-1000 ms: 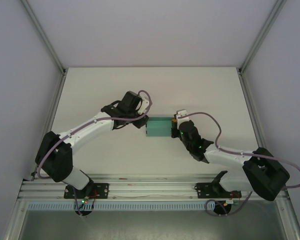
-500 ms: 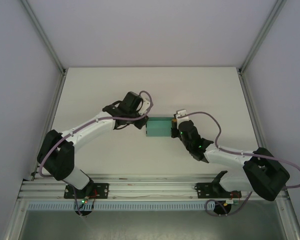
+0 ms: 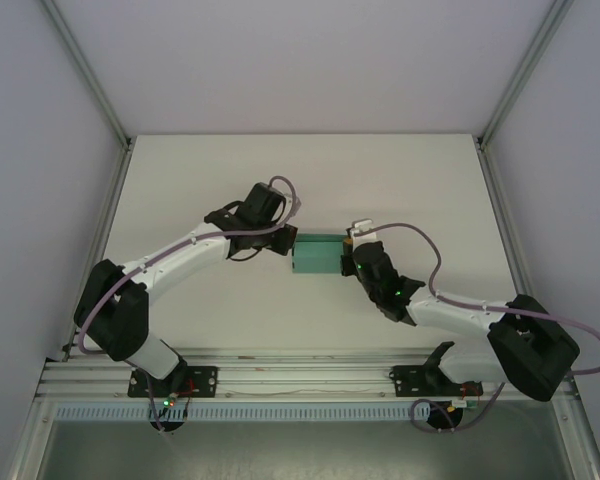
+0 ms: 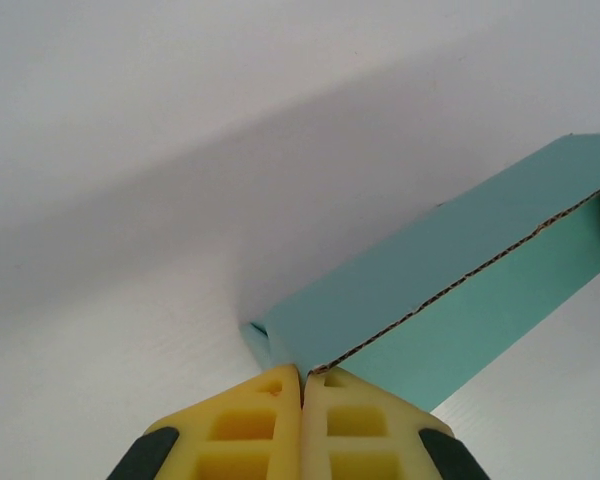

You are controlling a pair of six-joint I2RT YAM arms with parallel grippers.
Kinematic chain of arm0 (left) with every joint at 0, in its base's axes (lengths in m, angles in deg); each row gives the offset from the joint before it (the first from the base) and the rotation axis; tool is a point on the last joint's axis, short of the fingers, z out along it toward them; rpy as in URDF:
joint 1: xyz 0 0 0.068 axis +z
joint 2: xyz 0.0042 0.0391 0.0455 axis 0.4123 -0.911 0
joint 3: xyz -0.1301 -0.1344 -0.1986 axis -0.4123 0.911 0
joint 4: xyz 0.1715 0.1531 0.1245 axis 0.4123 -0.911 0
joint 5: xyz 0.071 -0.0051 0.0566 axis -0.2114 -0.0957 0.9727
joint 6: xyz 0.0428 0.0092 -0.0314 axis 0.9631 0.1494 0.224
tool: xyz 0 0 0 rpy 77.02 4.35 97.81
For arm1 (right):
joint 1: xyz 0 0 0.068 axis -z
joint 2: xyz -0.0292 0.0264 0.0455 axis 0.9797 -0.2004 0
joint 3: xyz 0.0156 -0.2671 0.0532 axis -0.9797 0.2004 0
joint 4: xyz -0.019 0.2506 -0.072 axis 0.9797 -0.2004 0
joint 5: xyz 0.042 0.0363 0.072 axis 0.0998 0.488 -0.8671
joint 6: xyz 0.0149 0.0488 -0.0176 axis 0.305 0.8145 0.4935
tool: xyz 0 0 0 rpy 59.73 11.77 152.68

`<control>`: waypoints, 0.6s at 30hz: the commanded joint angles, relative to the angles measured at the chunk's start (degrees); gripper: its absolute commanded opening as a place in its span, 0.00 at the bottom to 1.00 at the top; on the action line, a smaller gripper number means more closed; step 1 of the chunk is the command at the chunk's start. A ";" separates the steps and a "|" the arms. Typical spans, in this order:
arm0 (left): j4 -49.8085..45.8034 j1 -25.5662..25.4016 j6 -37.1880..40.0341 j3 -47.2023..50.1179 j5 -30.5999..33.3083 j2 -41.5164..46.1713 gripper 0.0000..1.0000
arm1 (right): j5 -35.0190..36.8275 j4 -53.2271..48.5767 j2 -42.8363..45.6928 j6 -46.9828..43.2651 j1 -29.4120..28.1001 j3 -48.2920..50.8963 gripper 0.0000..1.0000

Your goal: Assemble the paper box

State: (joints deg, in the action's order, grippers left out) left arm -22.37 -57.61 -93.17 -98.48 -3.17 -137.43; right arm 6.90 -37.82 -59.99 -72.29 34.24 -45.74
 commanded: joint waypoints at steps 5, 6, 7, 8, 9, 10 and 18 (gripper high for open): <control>-5.20 2.76 -8.61 -3.48 -11.71 -0.77 0.00 | -0.97 -9.32 -0.35 1.06 -1.41 -0.13 0.00; -4.77 3.30 -9.22 -3.61 -13.57 -0.44 0.00 | -1.10 -9.79 -0.33 0.94 -1.39 -0.30 0.00; -4.81 3.54 -9.82 -4.03 -14.20 -0.24 0.00 | -1.13 -10.24 -0.28 0.87 -1.41 -0.52 0.00; -4.96 3.61 -9.91 -4.40 -14.25 -0.11 0.00 | -1.03 -10.57 -0.17 0.84 -1.48 -0.64 0.00; -5.09 3.61 -9.94 -4.74 -14.85 -0.28 0.00 | -1.03 -10.70 -0.11 0.85 -1.41 -0.61 0.00; -5.92 3.62 -9.76 -5.39 -14.84 -0.75 0.00 | -1.14 -10.87 0.05 0.79 -1.42 -0.76 0.00; -5.45 3.46 -11.58 -3.50 -12.62 -3.99 0.00 | -0.22 -9.06 -0.28 2.24 -1.34 -0.13 0.00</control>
State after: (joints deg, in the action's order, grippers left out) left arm -29.21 -53.80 -102.13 -103.22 -13.25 -140.40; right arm 7.49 -41.42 -59.24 -71.59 33.43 -46.90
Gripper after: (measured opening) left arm 0.064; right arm 0.046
